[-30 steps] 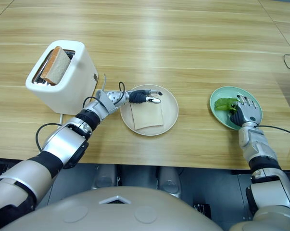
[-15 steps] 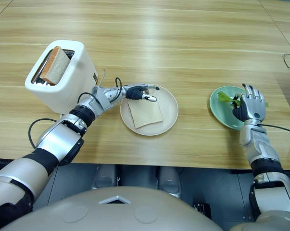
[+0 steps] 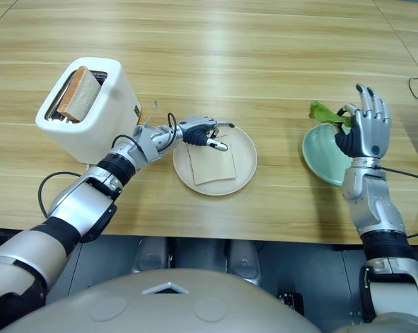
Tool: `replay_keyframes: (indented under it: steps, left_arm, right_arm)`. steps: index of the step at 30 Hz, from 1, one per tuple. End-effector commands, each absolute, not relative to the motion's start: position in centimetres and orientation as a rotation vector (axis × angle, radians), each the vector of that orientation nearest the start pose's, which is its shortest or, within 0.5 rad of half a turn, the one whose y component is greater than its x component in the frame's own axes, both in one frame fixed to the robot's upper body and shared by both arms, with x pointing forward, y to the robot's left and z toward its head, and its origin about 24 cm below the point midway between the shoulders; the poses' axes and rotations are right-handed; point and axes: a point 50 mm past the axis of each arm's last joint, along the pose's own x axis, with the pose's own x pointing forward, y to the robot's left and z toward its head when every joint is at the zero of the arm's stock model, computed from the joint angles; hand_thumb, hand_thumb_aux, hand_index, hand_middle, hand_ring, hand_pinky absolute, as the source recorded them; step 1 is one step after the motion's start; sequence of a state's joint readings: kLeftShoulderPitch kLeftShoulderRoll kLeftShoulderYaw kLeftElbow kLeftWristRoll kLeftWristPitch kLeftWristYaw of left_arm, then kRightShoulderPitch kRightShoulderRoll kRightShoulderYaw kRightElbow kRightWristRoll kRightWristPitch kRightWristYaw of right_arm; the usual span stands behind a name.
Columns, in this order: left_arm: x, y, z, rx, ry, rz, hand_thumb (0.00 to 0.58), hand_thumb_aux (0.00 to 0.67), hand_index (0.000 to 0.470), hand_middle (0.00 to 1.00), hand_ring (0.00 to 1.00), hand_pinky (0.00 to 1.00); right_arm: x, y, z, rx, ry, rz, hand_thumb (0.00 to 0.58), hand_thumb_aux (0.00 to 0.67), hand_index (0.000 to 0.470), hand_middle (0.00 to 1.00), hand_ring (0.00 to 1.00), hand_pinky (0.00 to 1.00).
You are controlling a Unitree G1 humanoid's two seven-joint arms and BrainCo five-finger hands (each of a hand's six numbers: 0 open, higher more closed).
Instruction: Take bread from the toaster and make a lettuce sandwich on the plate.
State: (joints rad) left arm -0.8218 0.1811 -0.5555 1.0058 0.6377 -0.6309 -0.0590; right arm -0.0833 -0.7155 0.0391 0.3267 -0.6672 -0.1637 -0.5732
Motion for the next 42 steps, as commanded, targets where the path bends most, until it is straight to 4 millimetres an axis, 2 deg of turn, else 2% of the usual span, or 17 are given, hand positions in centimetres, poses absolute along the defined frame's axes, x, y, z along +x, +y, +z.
replay_keyframes:
  steps: [1,2,4,8,10,13,17,22,28,36,42]
  left_arm:
    - [33.8,4.0,6.9,1.115,-0.480,-0.911,0.000,0.000,0.000,0.60,0.60,0.60]
    - [33.7,4.0,6.9,1.123,-0.490,-0.913,0.000,0.000,0.000,0.33,0.33,0.33]
    - [33.7,4.2,6.8,1.153,-0.521,-0.898,0.000,0.000,0.000,0.00,0.00,0.00]
    - [33.9,4.3,6.8,1.195,-0.567,-0.845,0.000,0.000,0.000,0.00,0.00,0.00]
    - [34.0,4.4,7.2,1.159,-0.594,-0.804,0.000,0.000,0.000,0.00,0.00,0.00]
    - [34.4,5.0,8.8,1.053,-0.634,-0.716,0.000,0.000,0.000,0.00,0.00,0.00]
    - [35.1,7.1,12.0,0.906,-0.710,-0.546,0.000,0.000,0.000,0.00,0.00,0.00]
    - [34.2,10.5,15.5,0.713,-0.796,-0.350,0.000,0.000,0.000,0.00,0.00,0.00]
    - [31.7,14.7,17.6,0.606,-0.827,-0.210,0.000,0.000,0.000,0.00,0.00,0.00]
    - [28.4,20.6,19.1,0.629,-0.820,-0.062,0.000,0.000,0.000,0.00,0.00,0.00]
    - [26.5,24.9,17.9,0.693,-0.702,-0.036,0.000,0.000,0.000,0.00,0.00,0.00]
  right_arm:
    - [26.5,-27.8,8.4,-1.336,-0.312,-0.288,0.580,0.670,0.460,0.00,0.00,0.00]
    - [26.7,-27.3,8.4,-1.331,-0.320,-0.277,0.580,0.670,0.460,0.00,0.00,0.00]
    - [27.1,-26.4,8.2,-1.324,-0.337,-0.244,0.580,0.670,0.460,0.00,0.00,0.00]
    - [27.7,-25.0,7.9,-1.313,-0.354,-0.200,0.580,0.670,0.460,0.00,0.00,0.00]
    - [28.0,-24.2,7.7,-1.307,-0.363,-0.171,0.580,0.670,0.460,0.00,0.00,0.00]
    - [28.3,-22.9,7.1,-1.303,-0.376,-0.119,0.580,0.670,0.460,0.00,0.00,0.00]
    - [28.7,-20.9,6.8,-1.295,-0.411,-0.051,0.580,0.670,0.460,0.00,0.00,0.00]
    - [28.9,-18.2,6.1,-1.271,-0.446,0.034,0.580,0.670,0.460,0.00,0.00,0.00]
    - [29.3,-15.1,4.7,-1.261,-0.469,0.125,0.580,0.670,0.460,0.00,0.00,0.00]
    - [28.8,-11.6,1.5,-1.291,-0.464,0.279,0.580,0.670,0.460,0.00,0.00,0.00]
    - [26.3,-10.0,0.1,-1.260,-0.505,0.394,0.580,0.670,0.460,0.00,0.00,0.00]
